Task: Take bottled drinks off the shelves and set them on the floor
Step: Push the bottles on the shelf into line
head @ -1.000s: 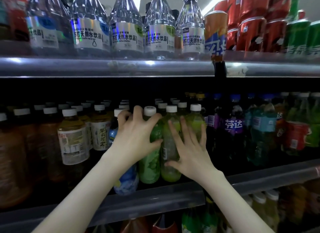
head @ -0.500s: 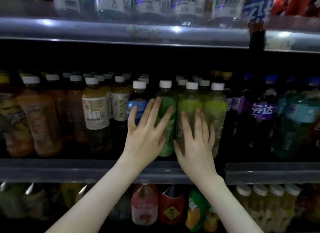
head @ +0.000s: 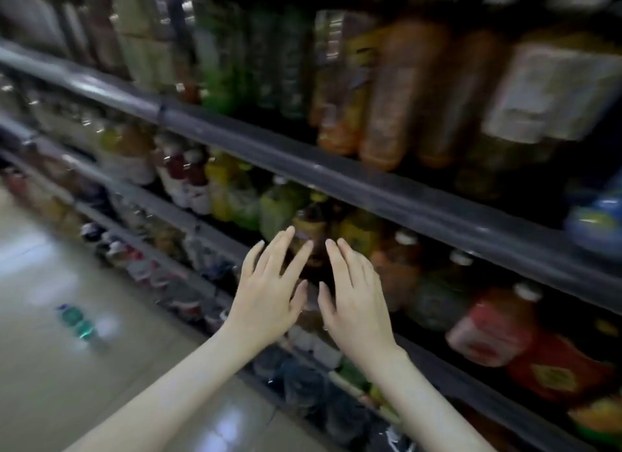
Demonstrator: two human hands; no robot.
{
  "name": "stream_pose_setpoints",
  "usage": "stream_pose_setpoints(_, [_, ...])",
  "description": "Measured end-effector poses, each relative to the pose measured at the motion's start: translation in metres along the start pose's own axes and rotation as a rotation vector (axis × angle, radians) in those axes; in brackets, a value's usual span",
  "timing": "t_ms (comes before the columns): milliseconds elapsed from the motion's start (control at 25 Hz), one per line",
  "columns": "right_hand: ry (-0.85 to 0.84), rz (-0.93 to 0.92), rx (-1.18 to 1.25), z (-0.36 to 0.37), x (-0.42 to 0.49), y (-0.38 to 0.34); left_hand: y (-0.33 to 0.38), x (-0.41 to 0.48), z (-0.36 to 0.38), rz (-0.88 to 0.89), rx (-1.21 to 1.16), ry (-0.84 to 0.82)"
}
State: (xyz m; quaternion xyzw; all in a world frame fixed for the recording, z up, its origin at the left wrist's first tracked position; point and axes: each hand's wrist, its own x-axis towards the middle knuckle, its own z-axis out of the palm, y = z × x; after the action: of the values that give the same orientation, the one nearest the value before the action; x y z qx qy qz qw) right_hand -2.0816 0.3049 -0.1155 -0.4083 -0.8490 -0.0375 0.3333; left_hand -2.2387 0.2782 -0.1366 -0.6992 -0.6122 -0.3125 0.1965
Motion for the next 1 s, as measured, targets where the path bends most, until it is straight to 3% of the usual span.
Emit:
stream_pose_setpoints(280, [-0.574,-0.086,0.179,0.216,0.073,-0.202,-0.269,-0.142,-0.046,-0.531,0.009,-0.392])
stream_pose_setpoints(480, [-0.752,-0.089,0.259,0.341,0.128,-0.293,-0.416,-0.196,-0.068,-0.747,0.044,-0.488])
stream_pose_setpoints(720, [-0.888,-0.095,0.295,0.548,0.210,-0.379,-0.619,-0.239,-0.014,-0.940,0.043,-0.528])
stream_pose_setpoints(880, [-1.051,-0.129,0.305,0.717,0.262,-0.451,-0.781,-0.263,0.034,-1.033,0.071,-0.561])
stream_pose_setpoints(1000, [-1.203,-0.042,0.310,0.846,0.271,-0.506,-0.891,-0.313,0.083,-1.171,0.029,-0.556])
